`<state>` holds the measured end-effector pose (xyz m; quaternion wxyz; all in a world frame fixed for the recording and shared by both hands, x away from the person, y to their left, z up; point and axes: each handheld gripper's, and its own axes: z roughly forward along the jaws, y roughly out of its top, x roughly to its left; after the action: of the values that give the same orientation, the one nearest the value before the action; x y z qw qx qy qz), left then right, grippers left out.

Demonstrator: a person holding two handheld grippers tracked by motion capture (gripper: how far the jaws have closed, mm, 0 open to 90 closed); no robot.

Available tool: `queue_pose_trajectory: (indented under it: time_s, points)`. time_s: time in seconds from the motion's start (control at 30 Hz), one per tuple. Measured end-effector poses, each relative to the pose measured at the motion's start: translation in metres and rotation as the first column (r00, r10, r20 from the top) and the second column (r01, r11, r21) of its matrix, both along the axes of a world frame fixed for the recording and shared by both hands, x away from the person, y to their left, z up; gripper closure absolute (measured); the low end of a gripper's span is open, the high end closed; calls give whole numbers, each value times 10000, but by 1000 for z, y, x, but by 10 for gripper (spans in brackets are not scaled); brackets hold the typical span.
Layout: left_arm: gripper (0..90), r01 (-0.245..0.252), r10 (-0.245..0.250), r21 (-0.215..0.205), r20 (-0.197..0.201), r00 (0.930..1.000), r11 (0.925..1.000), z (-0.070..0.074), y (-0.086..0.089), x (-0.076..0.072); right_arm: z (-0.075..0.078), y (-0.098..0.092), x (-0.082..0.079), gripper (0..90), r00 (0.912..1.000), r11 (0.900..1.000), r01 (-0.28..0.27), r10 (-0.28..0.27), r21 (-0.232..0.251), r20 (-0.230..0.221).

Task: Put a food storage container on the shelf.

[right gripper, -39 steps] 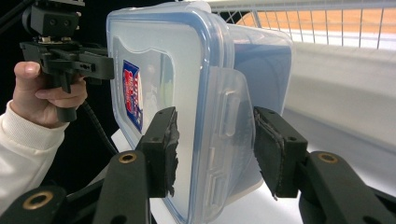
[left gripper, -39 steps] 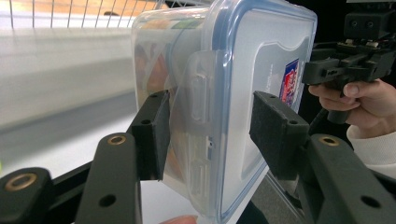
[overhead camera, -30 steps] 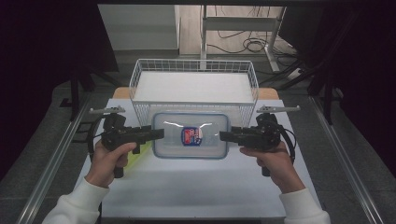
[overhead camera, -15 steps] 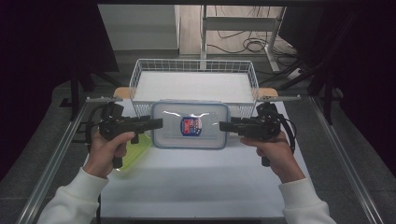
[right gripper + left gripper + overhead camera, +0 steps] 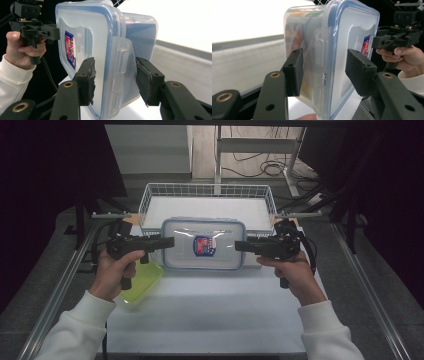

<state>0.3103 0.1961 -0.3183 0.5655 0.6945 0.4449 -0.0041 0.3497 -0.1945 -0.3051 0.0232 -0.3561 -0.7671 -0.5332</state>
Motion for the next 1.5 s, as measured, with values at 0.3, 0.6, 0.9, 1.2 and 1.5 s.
queue_pose_trajectory:
  time_s: [0.3,0.6,0.9,1.2,1.5]
  points:
    - [493,26,-26,-2,129,9999,10000,9,-1,9,11,-1,8,516,9999,10000,50,-49,-53,126]
    - [492,24,-27,113,255,9997,9999,15,-2,19,15,-2,17,516,9998,10000,37,-36,-29,172]
    - [493,5,-5,22,306,9995,10000,20,0,34,24,0,32,515,9998,9999,18,-16,-130,203]
    - [489,-33,34,-27,398,9992,10000,24,4,51,34,6,51,515,9995,9995,-21,31,-312,322]
    - [489,-11,13,-61,444,9990,10000,29,9,69,42,11,67,515,9996,9992,23,-12,-408,270]
